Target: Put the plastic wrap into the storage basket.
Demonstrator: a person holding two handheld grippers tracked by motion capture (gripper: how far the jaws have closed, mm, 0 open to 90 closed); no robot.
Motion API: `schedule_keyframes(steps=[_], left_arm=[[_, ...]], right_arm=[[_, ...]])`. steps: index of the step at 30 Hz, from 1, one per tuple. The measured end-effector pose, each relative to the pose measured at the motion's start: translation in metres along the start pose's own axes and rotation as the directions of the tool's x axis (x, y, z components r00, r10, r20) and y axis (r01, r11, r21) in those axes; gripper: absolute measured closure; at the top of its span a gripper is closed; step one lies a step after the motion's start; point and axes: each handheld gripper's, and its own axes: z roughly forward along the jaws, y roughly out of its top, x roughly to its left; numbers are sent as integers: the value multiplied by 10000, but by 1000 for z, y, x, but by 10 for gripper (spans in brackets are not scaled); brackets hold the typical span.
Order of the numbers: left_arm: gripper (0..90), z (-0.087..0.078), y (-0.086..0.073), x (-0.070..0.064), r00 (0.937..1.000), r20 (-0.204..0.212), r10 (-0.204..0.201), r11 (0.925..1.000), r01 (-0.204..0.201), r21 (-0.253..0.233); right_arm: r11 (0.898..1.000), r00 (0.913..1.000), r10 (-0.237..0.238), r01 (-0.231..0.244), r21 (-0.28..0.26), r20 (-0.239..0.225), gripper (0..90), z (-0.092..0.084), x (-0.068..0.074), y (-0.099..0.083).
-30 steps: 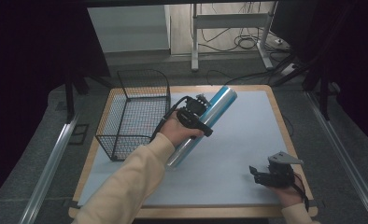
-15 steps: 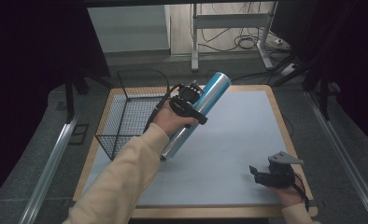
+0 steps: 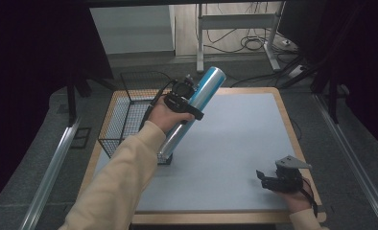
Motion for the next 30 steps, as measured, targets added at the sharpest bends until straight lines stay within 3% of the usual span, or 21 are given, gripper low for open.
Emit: schedule_keyframes(steps=[9, 13, 30], left_arm=[[319, -5, -2, 19, 9990, -337, -284, 9995, 279, -152], [319, -5, -1, 26, 9989, -263, -399, 9991, 395, -130], [320, -11, 18, 36, 9976, -258, -635, 9973, 625, -380]], right_arm=[[10000, 10000, 53, -53, 5, 48, 174, -1, 0, 0], [10000, 10000, 39, -39, 1, 38, 174, -1, 0, 0], [10000, 10000, 47, -47, 1, 2, 175, 0, -3, 0]])
